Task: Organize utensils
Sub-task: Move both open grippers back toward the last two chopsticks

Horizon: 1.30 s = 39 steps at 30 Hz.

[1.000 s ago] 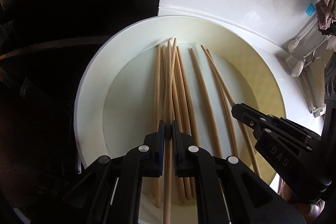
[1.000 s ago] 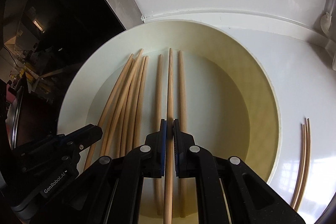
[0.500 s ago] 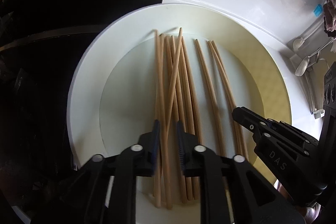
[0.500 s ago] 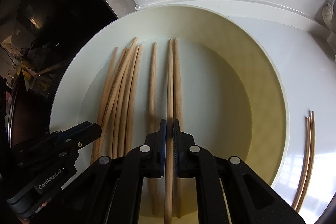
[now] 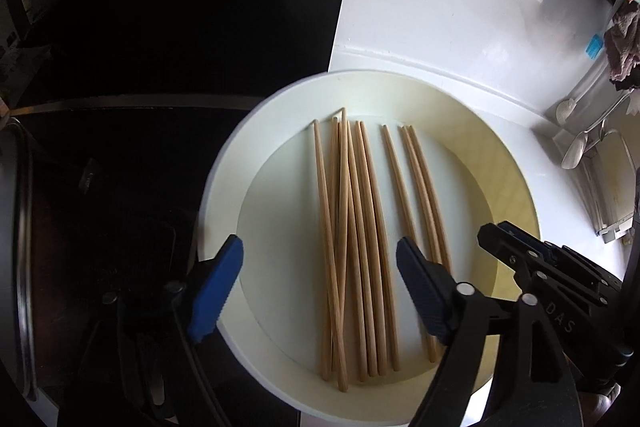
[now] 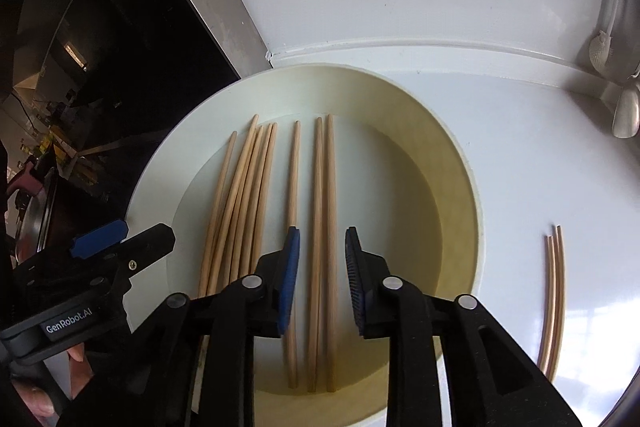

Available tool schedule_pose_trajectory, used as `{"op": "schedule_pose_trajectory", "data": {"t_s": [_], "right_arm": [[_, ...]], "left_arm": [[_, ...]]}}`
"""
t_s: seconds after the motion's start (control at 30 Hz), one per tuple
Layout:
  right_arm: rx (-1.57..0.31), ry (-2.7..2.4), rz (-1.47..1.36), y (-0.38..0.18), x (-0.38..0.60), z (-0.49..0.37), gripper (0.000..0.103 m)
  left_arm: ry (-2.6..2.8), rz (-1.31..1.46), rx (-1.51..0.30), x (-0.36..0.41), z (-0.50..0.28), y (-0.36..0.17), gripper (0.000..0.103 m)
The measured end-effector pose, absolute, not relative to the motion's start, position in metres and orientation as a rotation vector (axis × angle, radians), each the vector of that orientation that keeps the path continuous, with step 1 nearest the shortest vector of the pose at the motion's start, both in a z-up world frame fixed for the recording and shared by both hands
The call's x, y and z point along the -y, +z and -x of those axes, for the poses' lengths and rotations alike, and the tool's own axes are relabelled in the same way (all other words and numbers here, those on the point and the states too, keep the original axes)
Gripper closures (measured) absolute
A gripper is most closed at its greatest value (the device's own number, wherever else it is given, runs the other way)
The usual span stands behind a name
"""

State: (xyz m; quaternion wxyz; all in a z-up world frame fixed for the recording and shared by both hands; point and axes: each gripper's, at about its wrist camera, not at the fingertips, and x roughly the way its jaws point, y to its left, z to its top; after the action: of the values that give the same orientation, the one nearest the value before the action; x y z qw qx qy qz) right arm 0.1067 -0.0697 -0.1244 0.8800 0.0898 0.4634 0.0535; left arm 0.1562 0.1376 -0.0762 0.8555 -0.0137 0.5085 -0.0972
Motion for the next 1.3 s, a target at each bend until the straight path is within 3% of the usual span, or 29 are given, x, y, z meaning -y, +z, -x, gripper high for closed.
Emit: {"op": "schedule_pose_trajectory", "data": {"t_s": [0.13,0.23,0.87,1.3], "right_arm": [[-0.938,0.118,-0.188,-0.111,0.078,-0.086,0.074],[-0.924,0.108,-0.184,-0.104,0.085,-0.067,0.064],[-0.84,0.033,-0.168,-0.076,0.211,0.031,0.05],[-0.857,0.119,-0.1,-0.108,0.278,0.052,0.041]], "left_arm": [[-0.191,0.041,-1.038,-0.131,-0.148,-0.066,0.013],[-0.187,0.045,-1.032,-0.128,-0.14,-0.06,0.013],[-0.214,0.011,-0.982,-0.016,-0.047,-0.034,0.01],[-0.092,-0.091,-0.969,0.063,0.009,-0.047,0.007]]}}
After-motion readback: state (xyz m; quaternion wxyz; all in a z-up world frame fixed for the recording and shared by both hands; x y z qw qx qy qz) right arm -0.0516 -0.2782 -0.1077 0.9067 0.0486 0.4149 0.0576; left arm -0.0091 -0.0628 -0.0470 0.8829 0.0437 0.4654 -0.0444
